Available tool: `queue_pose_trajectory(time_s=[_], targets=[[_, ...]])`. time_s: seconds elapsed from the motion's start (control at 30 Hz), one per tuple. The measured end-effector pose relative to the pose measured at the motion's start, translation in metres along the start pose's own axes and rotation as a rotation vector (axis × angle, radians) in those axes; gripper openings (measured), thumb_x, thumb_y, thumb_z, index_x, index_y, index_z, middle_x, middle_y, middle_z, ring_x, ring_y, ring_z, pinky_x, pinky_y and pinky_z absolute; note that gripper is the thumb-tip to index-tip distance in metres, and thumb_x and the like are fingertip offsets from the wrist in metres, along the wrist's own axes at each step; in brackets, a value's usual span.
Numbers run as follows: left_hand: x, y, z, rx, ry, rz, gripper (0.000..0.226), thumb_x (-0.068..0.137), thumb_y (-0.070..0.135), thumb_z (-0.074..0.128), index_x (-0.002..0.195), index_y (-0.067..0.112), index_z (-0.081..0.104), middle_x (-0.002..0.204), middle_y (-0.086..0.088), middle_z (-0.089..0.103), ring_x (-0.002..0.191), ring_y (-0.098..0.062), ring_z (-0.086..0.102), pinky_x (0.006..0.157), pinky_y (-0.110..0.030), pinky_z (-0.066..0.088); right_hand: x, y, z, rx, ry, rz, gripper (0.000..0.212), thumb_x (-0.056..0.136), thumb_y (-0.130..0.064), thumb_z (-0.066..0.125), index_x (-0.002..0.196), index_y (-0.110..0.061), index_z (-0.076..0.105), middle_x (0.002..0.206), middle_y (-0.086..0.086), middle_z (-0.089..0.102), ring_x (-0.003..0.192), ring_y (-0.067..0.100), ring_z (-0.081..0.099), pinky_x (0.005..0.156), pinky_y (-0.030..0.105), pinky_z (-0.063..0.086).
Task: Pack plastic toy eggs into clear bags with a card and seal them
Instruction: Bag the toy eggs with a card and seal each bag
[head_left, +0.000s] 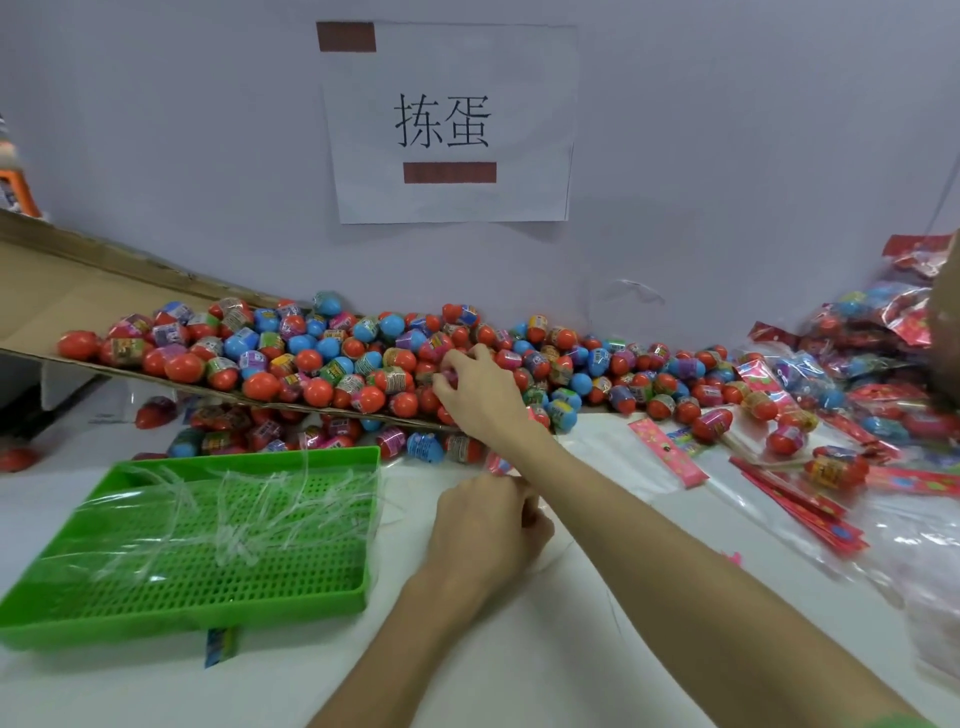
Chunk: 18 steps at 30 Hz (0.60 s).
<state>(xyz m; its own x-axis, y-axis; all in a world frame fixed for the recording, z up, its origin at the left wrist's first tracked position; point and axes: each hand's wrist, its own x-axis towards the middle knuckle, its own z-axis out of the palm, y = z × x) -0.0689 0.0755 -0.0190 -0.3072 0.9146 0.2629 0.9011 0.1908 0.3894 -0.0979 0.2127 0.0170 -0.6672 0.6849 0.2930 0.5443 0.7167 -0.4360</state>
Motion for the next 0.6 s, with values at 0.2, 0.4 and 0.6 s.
queue_pose_trajectory(time_s=[0.2,0.4,0.6], targets=[[-0.001,0.0,0.0,0.006,-0.008,-0.026,0.022,0.089,0.035,0.052,0.073,0.021,0.047,0.074,0.002,0.054,0.077,-0.024,0.054,0.064,-0.033,0.035,-0.004,0.02,-0.019,0.073,-0.149,-0.04,0.024,0.093,-0.036,0.066,0.113,-0.025,0.062,0.11,0.002,0.054,0.097,0.02,0.053,0.082,0.034,0.045],[-0.002,0.002,0.0,0.024,-0.015,0.003,0.027,0.088,0.04,0.053,0.071,0.021,0.044,0.072,0.003,0.05,0.071,-0.021,0.045,0.06,-0.033,0.026,-0.019,0.041,-0.025,0.195,-0.065,-0.037,0.028,0.088,-0.023,0.075,0.115,-0.021,0.069,0.106,-0.008,0.063,0.094,0.011,0.059,0.077,0.019,0.049],[-0.003,0.002,-0.001,0.002,-0.007,0.003,0.033,0.087,0.037,0.054,0.065,0.02,0.037,0.065,0.002,0.046,0.068,-0.02,0.045,0.058,-0.032,0.027,-0.023,0.04,-0.06,0.58,0.195,0.125,0.018,0.087,-0.026,0.08,0.102,-0.022,0.071,0.095,-0.007,0.07,0.087,0.013,0.069,0.075,0.026,0.058]])
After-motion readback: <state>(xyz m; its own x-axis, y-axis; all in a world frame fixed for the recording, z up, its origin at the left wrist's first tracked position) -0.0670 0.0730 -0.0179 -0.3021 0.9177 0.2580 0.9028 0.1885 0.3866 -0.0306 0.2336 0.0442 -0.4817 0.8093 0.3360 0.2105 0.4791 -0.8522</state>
